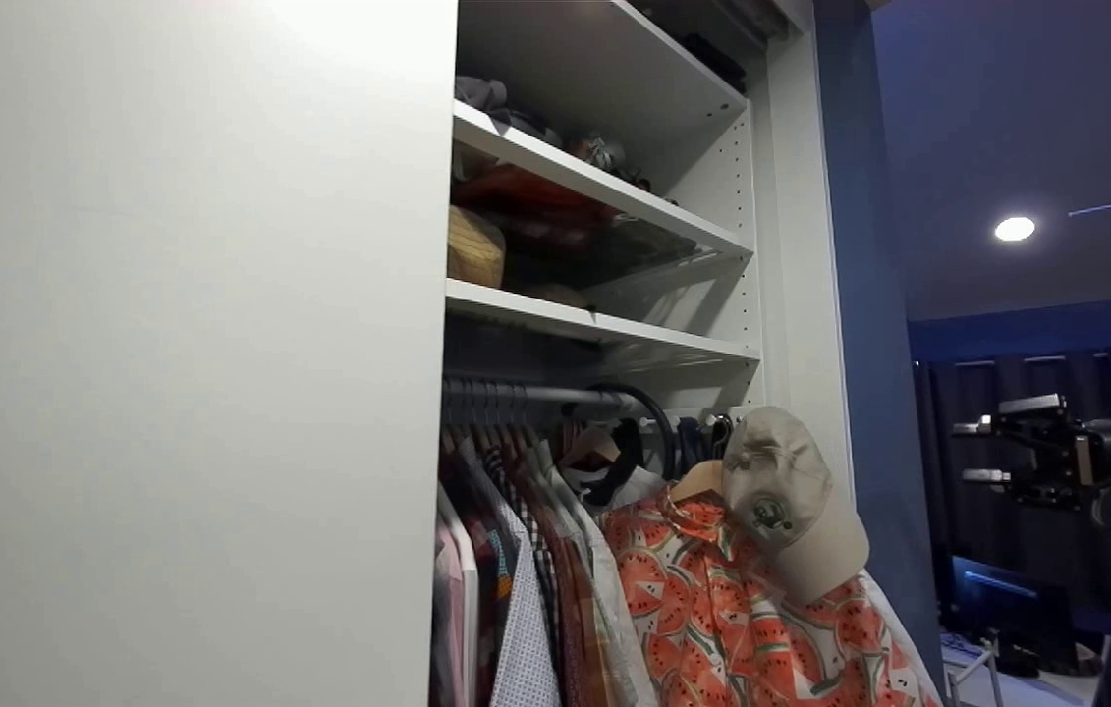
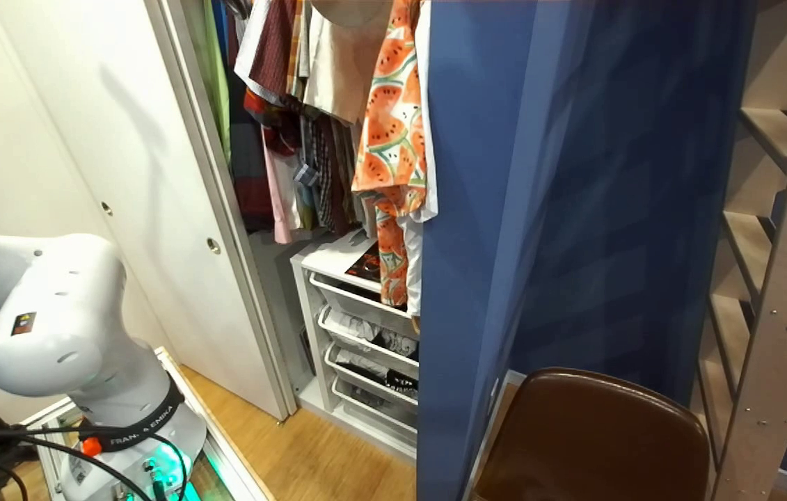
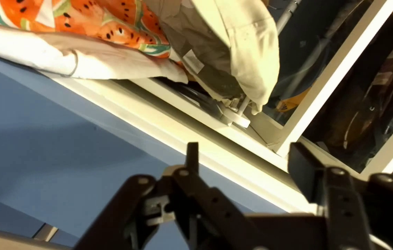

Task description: Hang the cap on the shirt

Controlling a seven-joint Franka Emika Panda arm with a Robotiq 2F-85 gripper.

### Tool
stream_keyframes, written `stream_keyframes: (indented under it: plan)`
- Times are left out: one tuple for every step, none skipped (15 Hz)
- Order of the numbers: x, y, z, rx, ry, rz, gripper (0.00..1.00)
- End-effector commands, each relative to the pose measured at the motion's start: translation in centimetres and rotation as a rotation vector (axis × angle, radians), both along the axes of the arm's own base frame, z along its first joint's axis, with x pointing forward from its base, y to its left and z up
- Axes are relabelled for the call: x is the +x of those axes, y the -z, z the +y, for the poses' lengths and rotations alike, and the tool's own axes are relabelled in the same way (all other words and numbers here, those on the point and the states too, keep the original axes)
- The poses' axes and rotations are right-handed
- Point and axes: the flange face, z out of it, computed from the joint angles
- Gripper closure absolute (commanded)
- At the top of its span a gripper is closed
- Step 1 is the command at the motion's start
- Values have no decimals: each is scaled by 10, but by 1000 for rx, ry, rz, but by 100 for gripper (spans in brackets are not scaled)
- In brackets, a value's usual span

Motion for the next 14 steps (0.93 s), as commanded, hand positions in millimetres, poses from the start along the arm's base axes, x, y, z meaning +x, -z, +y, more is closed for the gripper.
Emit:
stream_keyframes:
  plan:
    - [-3, -23, 9, 111, -68, 74, 2]
    - [-3, -30, 15, 136, -96, 102, 0]
    - [-4, -38, 21, 158, -109, 134, 0]
    - [-5, -45, 26, 162, -130, 157, 0]
    - [-5, -53, 30, 158, -130, 186, 0]
    - [-6, -60, 35, 152, -143, 207, 0]
    - [-7, -68, 39, 138, -140, 231, 0]
    - [-8, -74, 40, 96, -130, 256, 0]
    - [-10, -82, 38, 22, -87, 267, 0]
    - [-12, -88, 38, -13, -79, 273, 0]
    - [-14, -96, 38, -43, -74, 269, 0]
    - [-16, -101, 38, -73, -71, 271, 0]
    - [-16, -105, 37, -96, -68, 278, 0]
    - [-18, -108, 35, -114, -68, 282, 0]
